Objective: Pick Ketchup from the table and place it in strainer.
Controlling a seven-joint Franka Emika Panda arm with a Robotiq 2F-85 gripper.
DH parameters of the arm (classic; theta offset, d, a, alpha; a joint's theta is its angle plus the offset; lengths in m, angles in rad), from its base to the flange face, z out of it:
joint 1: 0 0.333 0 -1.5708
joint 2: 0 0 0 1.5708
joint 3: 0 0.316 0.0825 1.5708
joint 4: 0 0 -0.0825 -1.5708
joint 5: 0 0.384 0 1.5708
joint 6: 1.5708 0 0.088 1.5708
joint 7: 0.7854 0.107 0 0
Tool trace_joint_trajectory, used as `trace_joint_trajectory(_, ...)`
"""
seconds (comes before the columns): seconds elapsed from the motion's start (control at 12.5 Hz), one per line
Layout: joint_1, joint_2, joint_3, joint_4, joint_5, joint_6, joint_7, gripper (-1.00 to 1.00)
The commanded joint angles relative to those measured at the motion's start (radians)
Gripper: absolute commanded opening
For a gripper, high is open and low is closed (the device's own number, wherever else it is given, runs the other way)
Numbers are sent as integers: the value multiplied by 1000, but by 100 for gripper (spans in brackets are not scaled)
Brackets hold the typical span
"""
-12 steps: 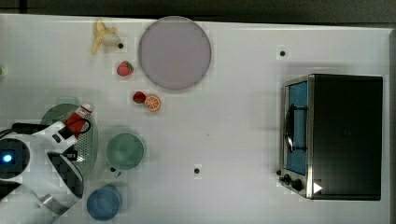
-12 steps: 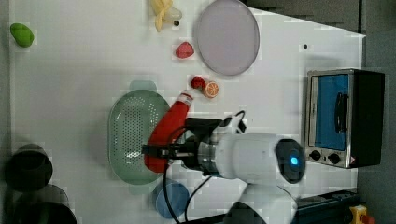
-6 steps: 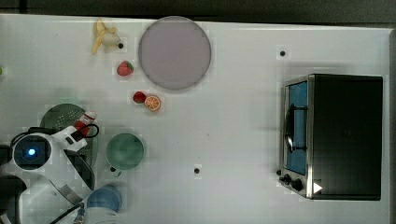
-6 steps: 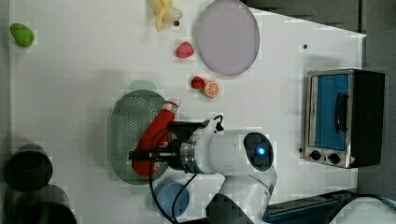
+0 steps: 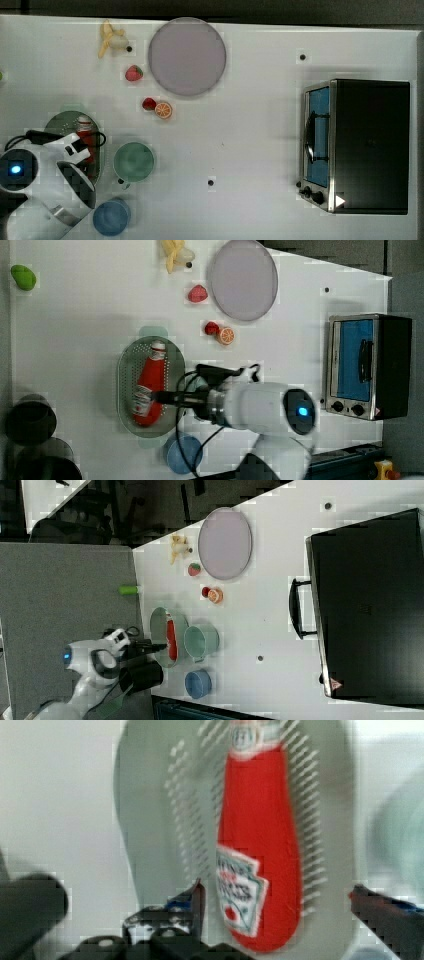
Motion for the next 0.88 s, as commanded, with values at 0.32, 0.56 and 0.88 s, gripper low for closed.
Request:
trace_joint_trajectory(0.32, -199, -265, -17, 240, 177, -434, 60, 100)
trace_joint_trajectory(0.56, -265, -315, -116, 390, 224, -665, 60, 100)
trace_joint_trajectory(0.88, -300, -347, -312, 550, 222, -892, 6, 100)
